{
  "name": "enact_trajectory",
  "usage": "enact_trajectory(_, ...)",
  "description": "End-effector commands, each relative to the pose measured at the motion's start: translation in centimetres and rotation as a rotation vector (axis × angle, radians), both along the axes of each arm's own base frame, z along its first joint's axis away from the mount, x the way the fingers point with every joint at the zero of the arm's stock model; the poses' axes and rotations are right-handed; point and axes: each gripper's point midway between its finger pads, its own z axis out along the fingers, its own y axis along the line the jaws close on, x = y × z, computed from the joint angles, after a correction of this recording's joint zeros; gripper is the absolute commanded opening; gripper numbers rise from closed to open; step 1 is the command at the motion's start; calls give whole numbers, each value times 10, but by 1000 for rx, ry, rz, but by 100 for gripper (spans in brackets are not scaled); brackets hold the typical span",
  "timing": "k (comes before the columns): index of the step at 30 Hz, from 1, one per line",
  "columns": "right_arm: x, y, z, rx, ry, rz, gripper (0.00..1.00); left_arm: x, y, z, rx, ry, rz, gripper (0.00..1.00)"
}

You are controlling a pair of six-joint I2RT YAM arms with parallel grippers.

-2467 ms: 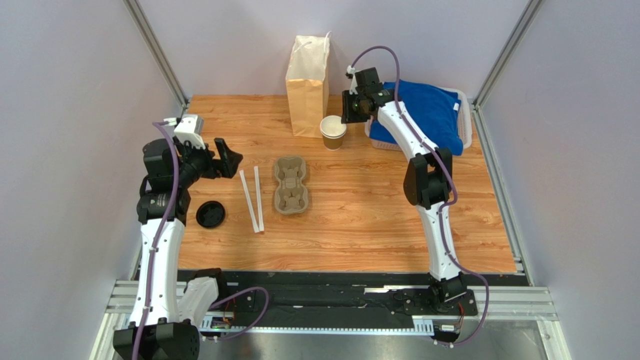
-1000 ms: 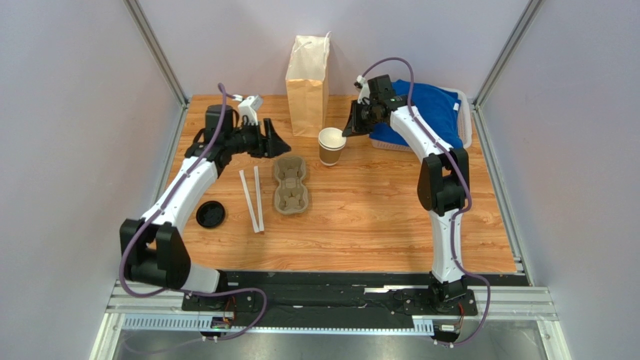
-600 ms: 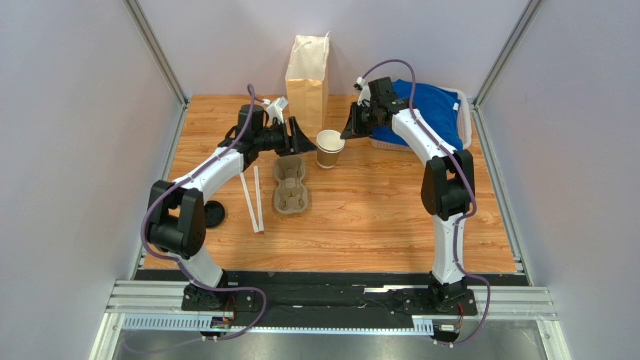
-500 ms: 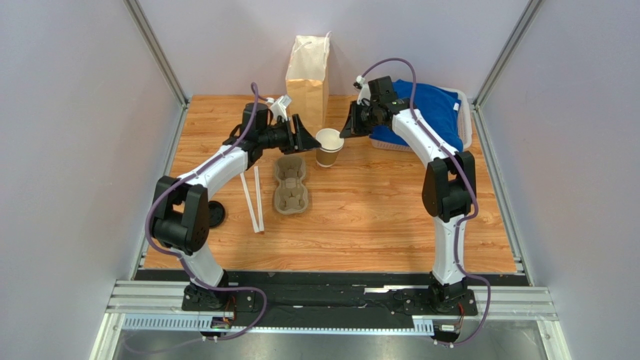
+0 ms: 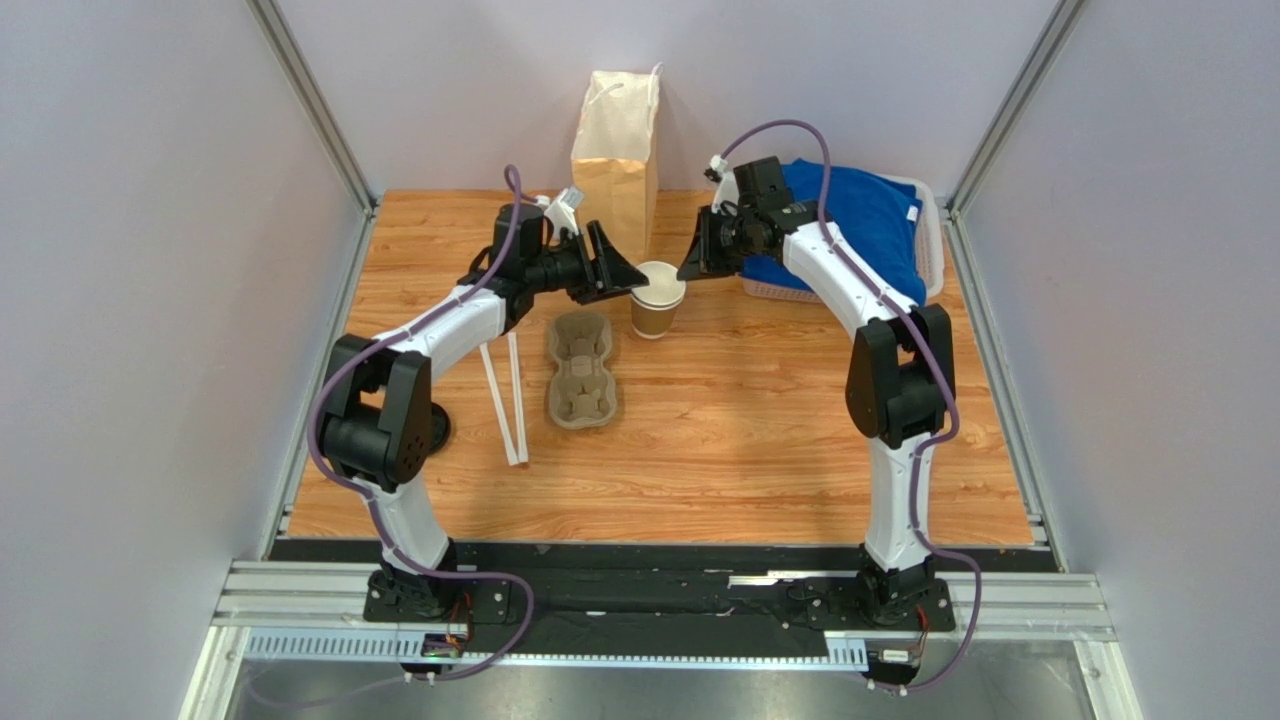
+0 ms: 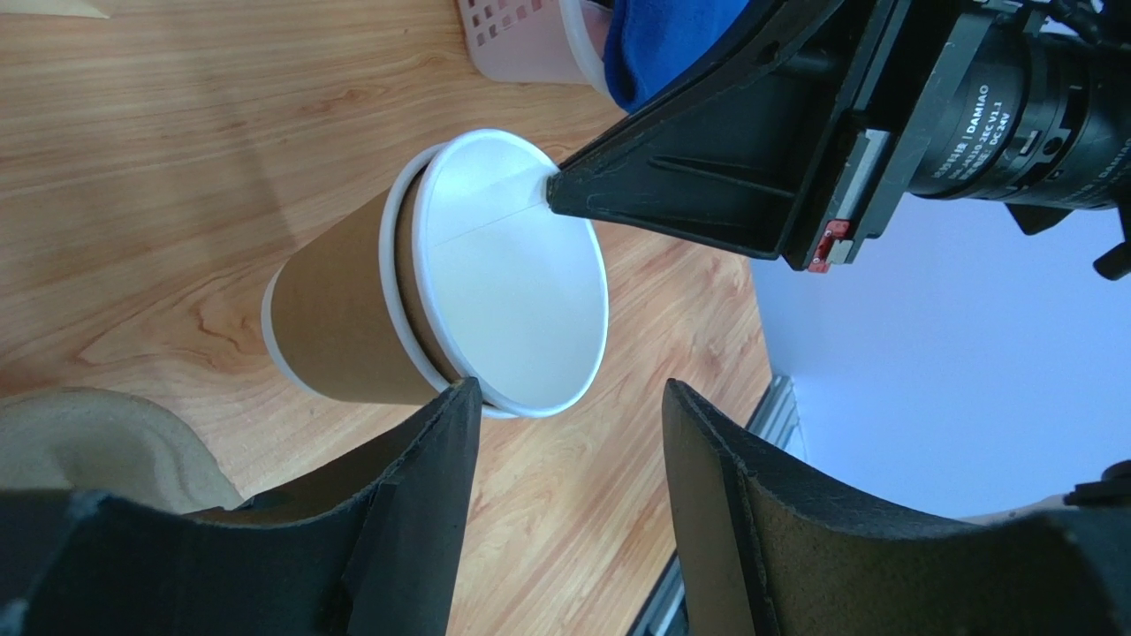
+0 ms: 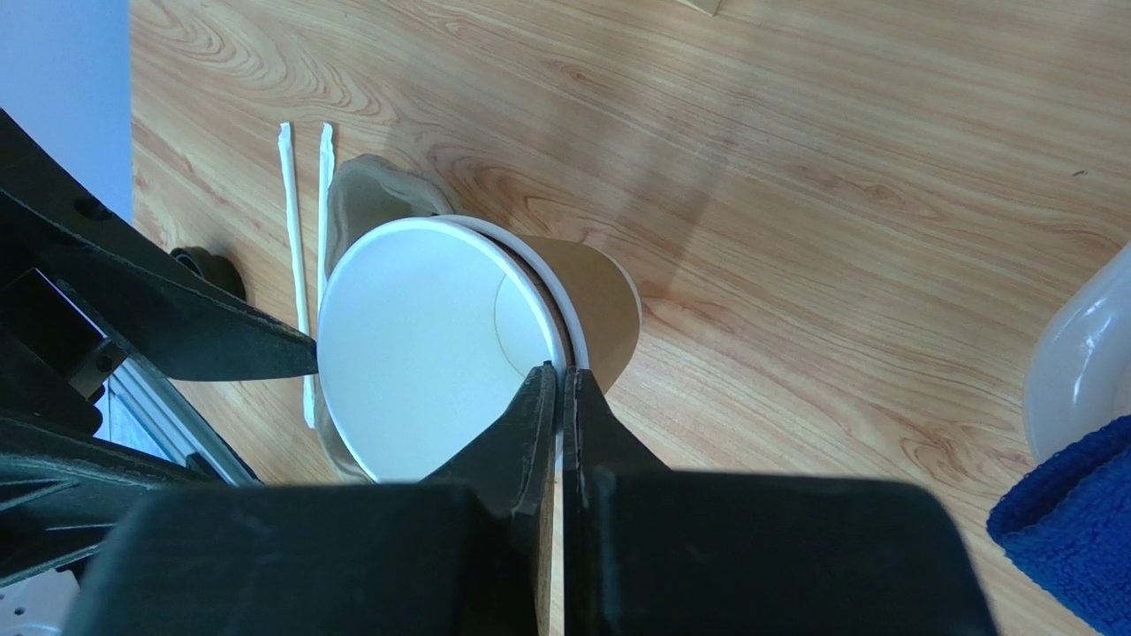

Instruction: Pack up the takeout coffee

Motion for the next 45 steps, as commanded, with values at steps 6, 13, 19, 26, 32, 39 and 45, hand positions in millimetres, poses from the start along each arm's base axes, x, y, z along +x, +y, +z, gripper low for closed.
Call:
enact_trajectory(6, -6, 15, 40, 103, -49, 28, 0, 3, -12, 15, -108, -37, -2, 62)
enact_trajectory(13, -9, 20, 39, 180, 12, 26, 0, 3, -10, 19, -192, -24, 23, 64)
enact_trajectory(19, -11, 21, 38, 234, 58, 19, 0, 5, -8, 25, -247, -55, 40, 71)
enact_trajectory(26, -12, 18, 36, 258, 81, -2, 0, 8, -5, 25, -291, -61, 74, 77)
enact_trajectory(32, -12, 17, 38, 299, 107, -14, 0, 10, -3, 19, -282, -41, 92, 78)
enact_trajectory(39, -10, 18, 42, 321, 105, -11, 0, 14, 2, -15, -135, 32, 111, 57)
enact_trajectory(45, -10, 19, 39, 323, 109, -9, 0, 18, 6, -32, -41, 53, 127, 50)
